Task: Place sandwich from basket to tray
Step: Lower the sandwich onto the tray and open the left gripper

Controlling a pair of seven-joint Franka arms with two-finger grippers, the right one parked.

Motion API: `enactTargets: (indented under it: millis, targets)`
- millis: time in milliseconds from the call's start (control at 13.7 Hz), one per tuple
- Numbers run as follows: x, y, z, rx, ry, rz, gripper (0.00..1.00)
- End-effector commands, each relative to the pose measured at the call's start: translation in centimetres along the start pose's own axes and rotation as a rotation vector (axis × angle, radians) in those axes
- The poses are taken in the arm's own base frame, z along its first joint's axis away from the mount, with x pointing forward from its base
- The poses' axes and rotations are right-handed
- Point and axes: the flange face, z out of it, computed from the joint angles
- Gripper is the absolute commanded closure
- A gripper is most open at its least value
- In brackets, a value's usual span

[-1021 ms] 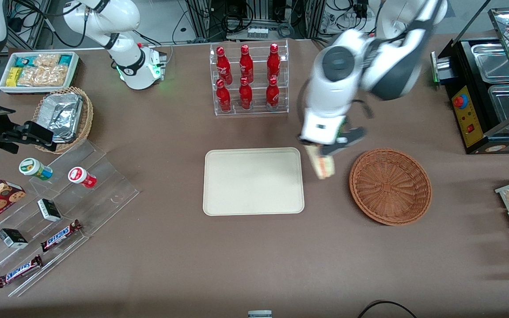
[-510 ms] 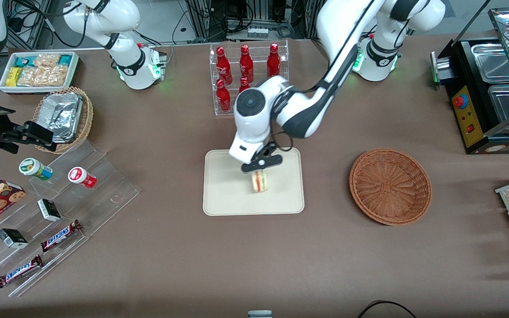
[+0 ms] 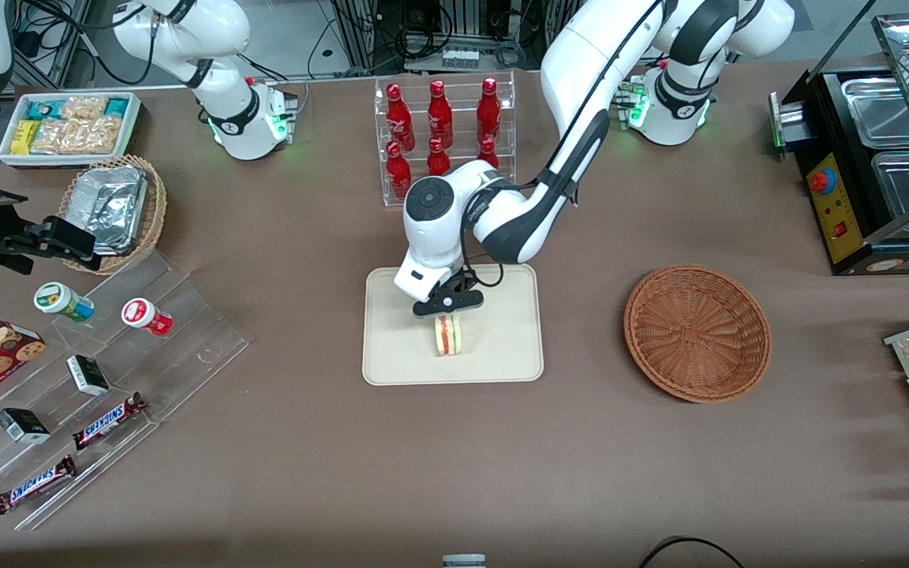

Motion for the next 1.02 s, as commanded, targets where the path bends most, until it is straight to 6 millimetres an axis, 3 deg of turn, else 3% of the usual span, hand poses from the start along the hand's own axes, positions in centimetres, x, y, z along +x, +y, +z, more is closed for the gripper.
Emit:
enactTargets:
  millis: [0, 73, 146, 292, 438, 510, 729, 948]
  targets:
    - [-0.1, 0.8, 0.2, 0.011, 0.037, 0.017, 0.67]
    - [0.0, 0.8, 0.0, 0.009, 0.039, 0.026, 0.15]
    - [0.1, 0.8, -0.4, 0.004, 0.043, 0.026, 0.01]
    - [0.4, 0.7, -1.2, -0.003, 0.046, 0.018, 0.01]
    - [1.3, 0.3, -4.9, -0.028, 0.058, -0.013, 0.01]
    - [2.5, -0.9, -7.3, -0.011, 0.05, -0.043, 0.01]
    - [5.8, -6.0, -15.7, 0.031, -0.009, -0.136, 0.01]
    - [9.2, -13.8, -23.2, 0.046, -0.06, -0.21, 0.01]
